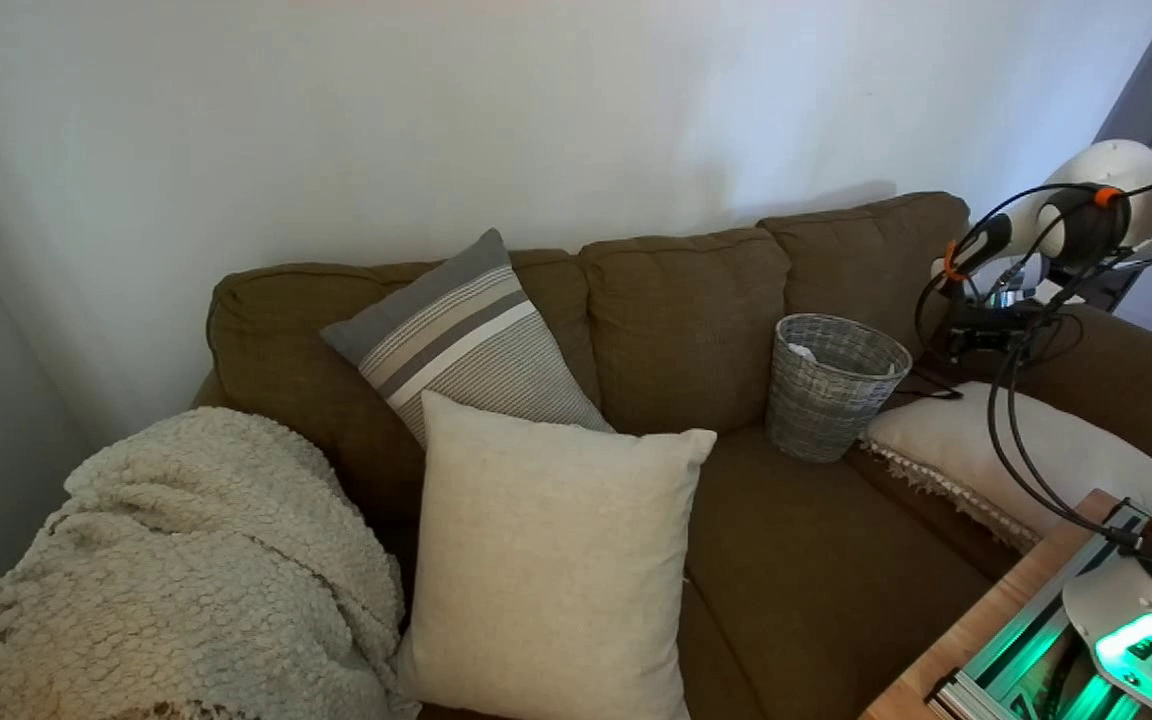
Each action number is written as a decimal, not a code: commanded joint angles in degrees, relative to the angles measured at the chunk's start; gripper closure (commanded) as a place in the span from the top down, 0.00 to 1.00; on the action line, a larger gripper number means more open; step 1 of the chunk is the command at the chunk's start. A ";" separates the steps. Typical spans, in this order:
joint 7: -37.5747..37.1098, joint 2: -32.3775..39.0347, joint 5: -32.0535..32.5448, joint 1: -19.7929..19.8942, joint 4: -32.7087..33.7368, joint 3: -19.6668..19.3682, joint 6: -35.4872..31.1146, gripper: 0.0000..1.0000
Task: Put the hanger in the basket
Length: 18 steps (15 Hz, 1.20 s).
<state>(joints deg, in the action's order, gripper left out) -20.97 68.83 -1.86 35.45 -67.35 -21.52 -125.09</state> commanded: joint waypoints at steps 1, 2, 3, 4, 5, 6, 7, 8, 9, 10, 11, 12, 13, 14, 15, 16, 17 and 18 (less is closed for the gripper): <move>-1.66 3.35 -3.59 1.63 6.53 2.81 5.17 1.00; -0.97 3.03 -3.91 1.55 7.07 3.39 7.26 1.00; -0.98 1.30 -2.04 0.11 2.99 2.01 3.74 1.00; -1.10 1.50 -2.24 0.10 3.79 2.47 4.97 1.00; -1.18 1.57 -2.30 0.09 4.30 2.68 5.63 1.00; -1.38 1.65 -2.17 -0.22 4.26 2.58 4.58 1.00; -1.65 2.40 -1.98 -0.41 4.65 2.47 4.23 1.00; -1.80 3.08 -1.99 -0.43 5.25 2.53 4.27 1.00; -2.09 4.44 -2.12 -0.32 6.21 2.63 3.48 1.00; -2.66 6.43 -2.72 -0.21 8.23 2.65 3.40 1.00; -3.36 7.80 -2.90 -0.26 9.03 2.70 2.33 1.00; -4.14 8.77 -3.07 -0.35 9.37 2.66 1.25 1.00; -4.77 9.92 -3.37 -0.26 10.15 2.86 0.31 1.00; -5.48 10.51 -3.53 -0.16 10.36 2.62 -0.93 1.00; -6.43 10.61 -3.14 -0.02 9.81 2.74 -2.87 1.00; -6.85 11.88 -3.59 -0.04 11.23 2.30 -2.69 1.00; -7.61 11.73 -2.72 -0.08 10.37 2.30 -3.46 1.00; -8.44 11.91 -2.65 -0.15 10.25 1.94 -3.78 1.00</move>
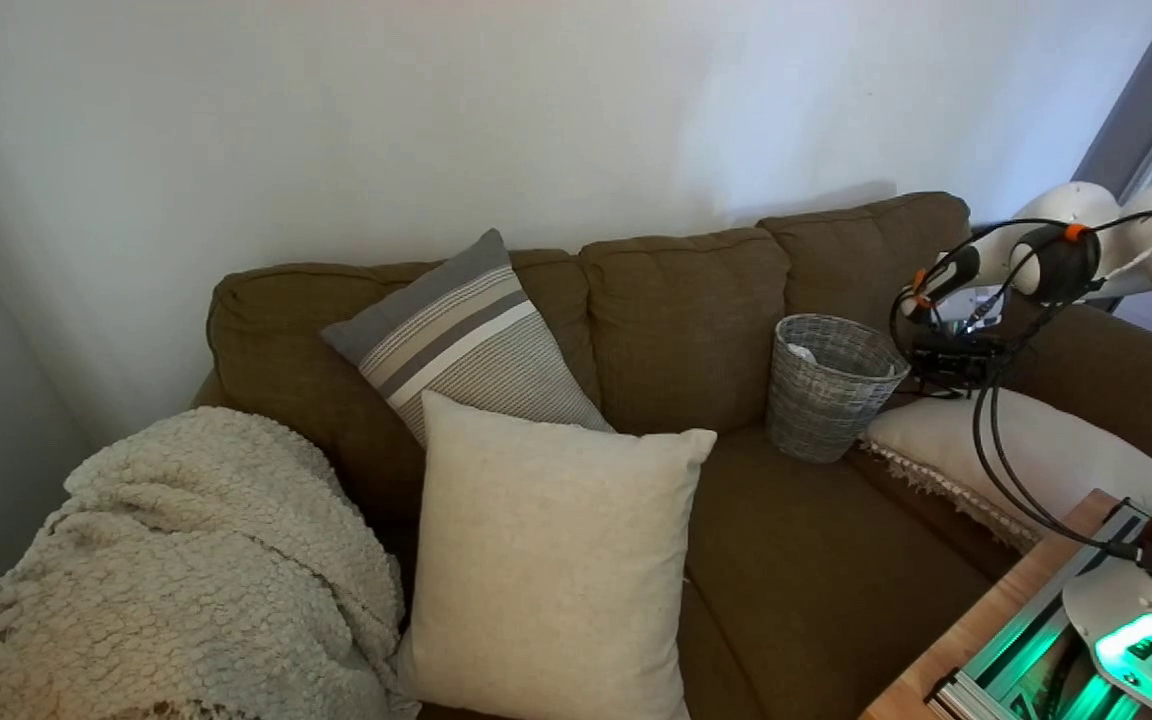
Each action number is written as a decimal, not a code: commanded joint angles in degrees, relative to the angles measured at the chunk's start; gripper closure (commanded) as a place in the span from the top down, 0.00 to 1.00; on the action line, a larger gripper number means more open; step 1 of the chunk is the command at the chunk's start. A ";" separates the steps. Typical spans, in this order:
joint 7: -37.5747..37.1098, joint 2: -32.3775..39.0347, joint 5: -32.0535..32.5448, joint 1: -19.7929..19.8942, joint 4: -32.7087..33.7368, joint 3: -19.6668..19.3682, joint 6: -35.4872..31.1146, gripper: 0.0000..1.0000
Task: Put the hanger in the basket
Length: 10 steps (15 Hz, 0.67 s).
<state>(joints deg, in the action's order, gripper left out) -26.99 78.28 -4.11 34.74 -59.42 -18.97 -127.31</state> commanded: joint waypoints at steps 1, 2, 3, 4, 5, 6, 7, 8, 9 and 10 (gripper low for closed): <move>-3.13 2.47 -0.49 0.67 2.19 -0.85 -1.73 1.00; -3.67 2.42 -0.62 0.89 2.13 -0.93 -1.70 1.00; -4.60 2.38 -0.56 0.98 2.01 -1.34 -1.68 1.00; -5.38 2.35 -0.49 1.10 1.92 -1.73 -1.34 1.00; -6.55 2.51 -0.46 1.18 2.00 -2.22 -1.13 1.00; -6.87 2.72 -0.53 1.50 2.15 -2.23 -0.69 1.00; -7.29 2.86 -0.44 1.60 2.09 -2.40 -0.63 0.95; -7.29 3.16 -0.48 1.79 2.29 -2.19 -0.41 0.85; -5.04 4.20 -1.01 2.24 3.73 -1.26 0.42 0.71; -3.80 5.31 -0.67 2.14 4.64 -0.72 0.44 0.68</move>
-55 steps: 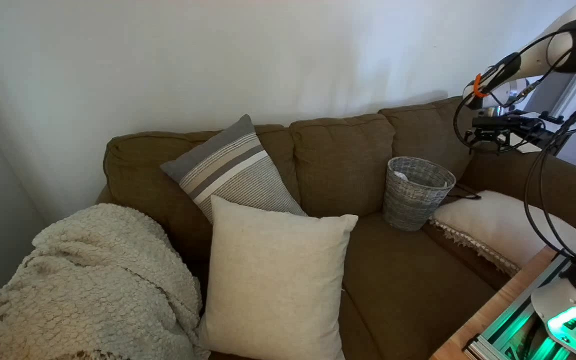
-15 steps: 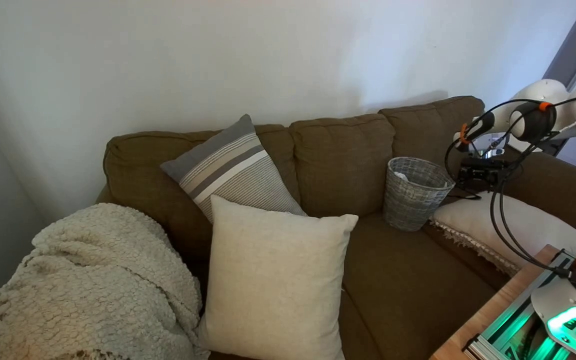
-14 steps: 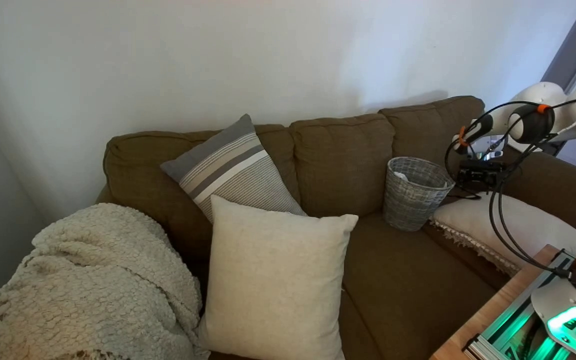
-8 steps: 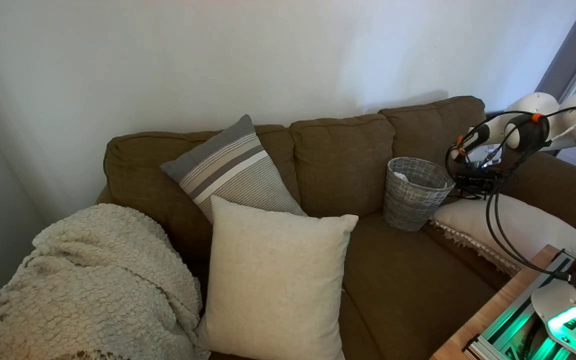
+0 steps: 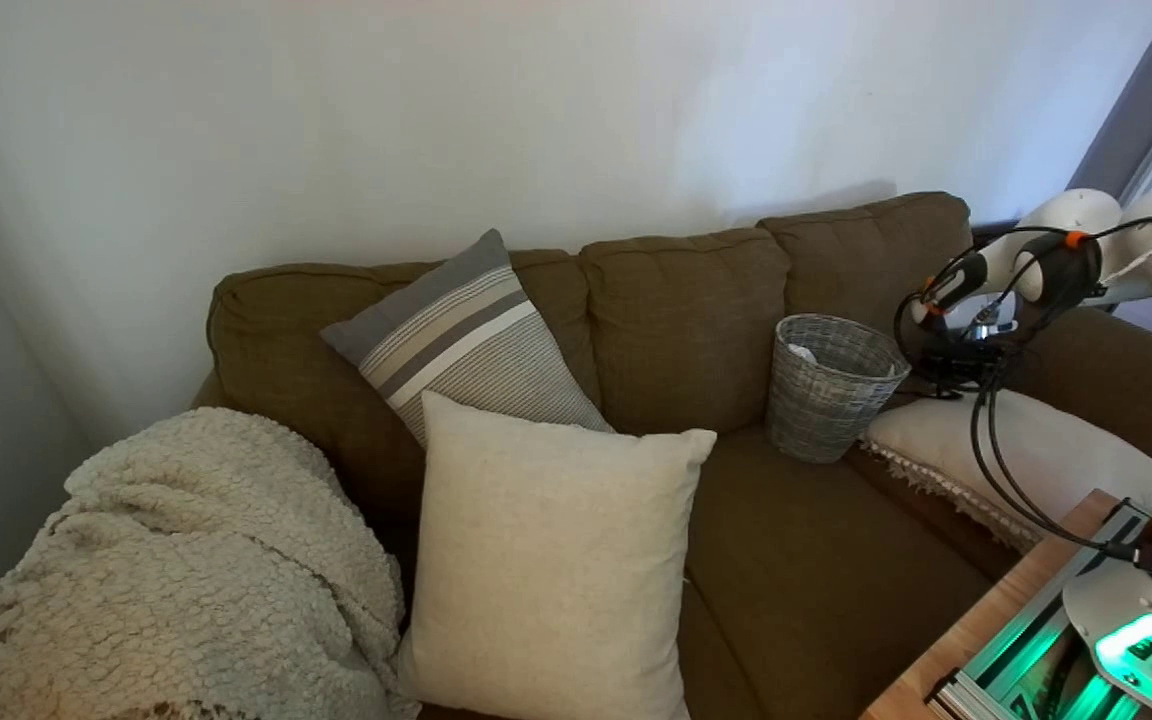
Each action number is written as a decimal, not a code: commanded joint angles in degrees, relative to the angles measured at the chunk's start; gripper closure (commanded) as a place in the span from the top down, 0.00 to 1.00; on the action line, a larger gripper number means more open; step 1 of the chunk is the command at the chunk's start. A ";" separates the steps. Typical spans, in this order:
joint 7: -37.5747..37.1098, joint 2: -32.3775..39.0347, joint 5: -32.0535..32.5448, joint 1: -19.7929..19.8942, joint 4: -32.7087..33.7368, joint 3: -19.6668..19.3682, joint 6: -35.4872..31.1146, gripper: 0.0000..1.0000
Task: Put the hanger in the basket
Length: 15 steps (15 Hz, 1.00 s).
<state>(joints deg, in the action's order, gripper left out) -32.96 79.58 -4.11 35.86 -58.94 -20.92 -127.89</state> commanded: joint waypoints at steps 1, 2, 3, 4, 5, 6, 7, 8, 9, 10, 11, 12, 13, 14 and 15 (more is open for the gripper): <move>2.69 5.28 -0.01 0.23 4.67 1.06 0.38 0.61; 3.89 5.83 -0.10 0.07 5.00 1.66 0.72 0.53; 5.22 6.25 -0.37 -0.02 5.30 2.17 0.66 0.44; 6.26 6.44 -0.35 -0.19 5.63 2.29 0.50 0.38; 7.54 5.51 -0.02 -0.01 4.71 2.81 -0.29 0.30; 8.60 5.12 -0.11 0.14 4.82 2.89 -0.48 0.24; 9.95 4.32 -0.34 0.43 4.66 3.11 -0.69 0.17; 11.44 3.36 -0.36 0.61 4.10 3.15 -0.83 0.08; 13.51 2.15 -0.58 0.96 3.33 3.63 -0.88 0.01; 15.71 0.73 -0.78 1.29 2.08 4.08 -1.38 0.00; 17.97 -0.78 -0.92 1.61 0.79 4.54 -1.92 0.00; 20.56 -2.34 -1.08 2.14 -0.56 5.14 -2.40 0.00; 23.14 -3.89 -1.34 2.76 -1.85 5.88 -2.91 0.02; 25.02 -5.49 -1.53 3.16 -3.55 6.28 -3.55 0.01; 26.05 -7.45 -1.58 3.29 -6.02 6.30 -4.97 0.02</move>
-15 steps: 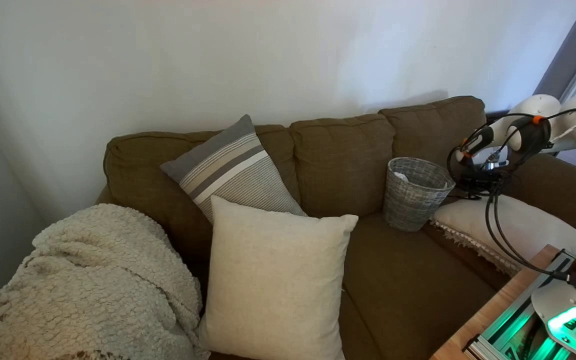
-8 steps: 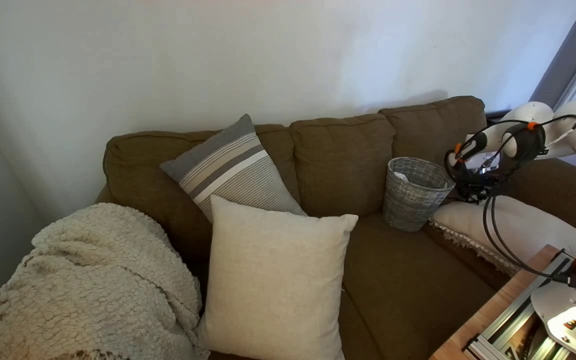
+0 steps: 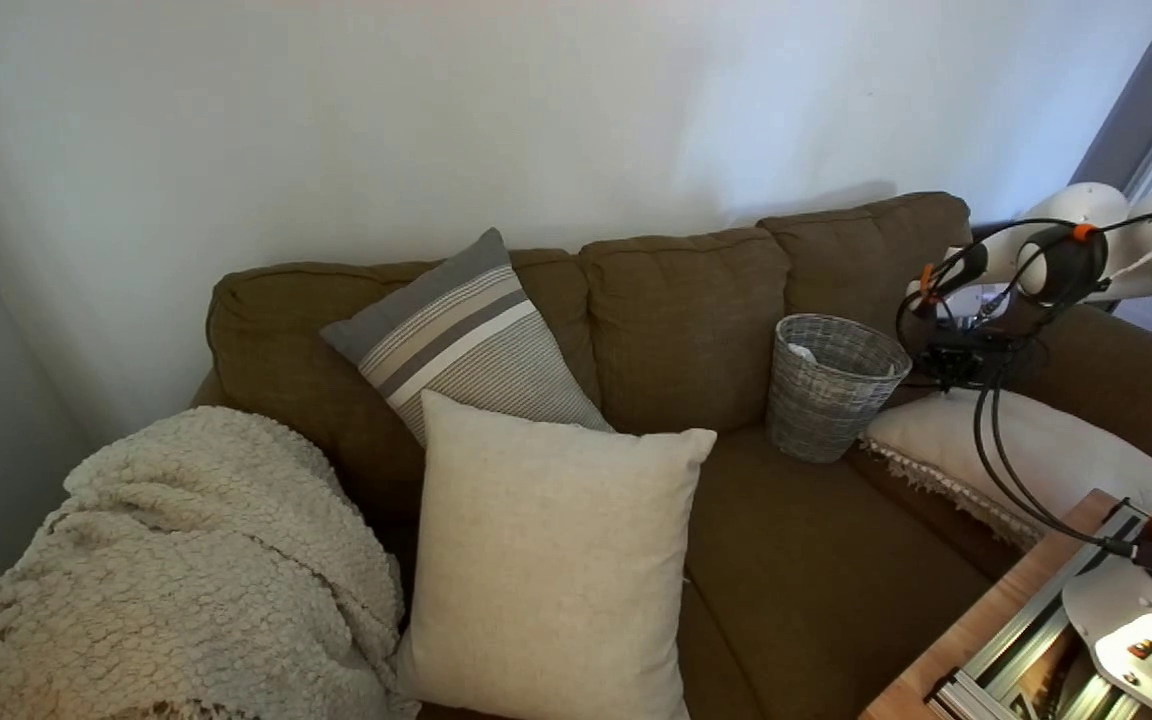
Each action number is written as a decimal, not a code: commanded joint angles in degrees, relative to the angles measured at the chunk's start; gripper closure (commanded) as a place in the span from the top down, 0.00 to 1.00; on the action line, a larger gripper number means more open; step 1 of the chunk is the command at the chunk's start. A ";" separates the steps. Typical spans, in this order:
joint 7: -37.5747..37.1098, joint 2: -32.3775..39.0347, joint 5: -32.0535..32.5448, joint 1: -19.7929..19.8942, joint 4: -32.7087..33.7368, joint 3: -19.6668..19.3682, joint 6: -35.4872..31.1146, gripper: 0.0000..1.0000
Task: Put the hanger in the basket
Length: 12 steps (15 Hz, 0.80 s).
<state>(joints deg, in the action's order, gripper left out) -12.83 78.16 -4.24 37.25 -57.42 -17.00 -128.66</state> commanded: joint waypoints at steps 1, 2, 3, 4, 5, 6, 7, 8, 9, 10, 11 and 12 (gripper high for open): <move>6.55 -8.38 -1.68 2.07 -10.91 2.45 -6.42 0.02; 6.11 -10.73 -2.20 2.07 -14.69 2.38 -9.35 0.02; 5.47 -12.40 -2.86 2.19 -17.15 2.31 -11.28 0.02; 3.87 -13.71 -4.00 2.22 -20.01 2.08 -13.66 0.02; 3.24 -15.52 -5.34 2.42 -22.98 2.07 -15.97 0.02; 2.44 -17.00 -7.34 2.77 -25.96 2.50 -18.49 0.02; 3.83 -18.82 -9.62 3.68 -28.98 4.09 -20.29 0.03; 4.80 -20.45 -11.87 4.14 -31.95 5.29 -22.96 0.03; 5.44 -21.60 -14.27 4.23 -34.97 7.16 -26.17 0.01; 6.08 -22.77 -16.25 4.41 -38.03 8.96 -28.74 0.02; 5.39 -22.82 -16.19 3.45 -40.67 9.72 -30.57 0.02; 5.92 -23.89 -16.65 3.22 -43.79 10.71 -32.16 0.02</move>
<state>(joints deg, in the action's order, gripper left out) -8.75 59.39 -17.91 40.51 -90.23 -10.56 -155.70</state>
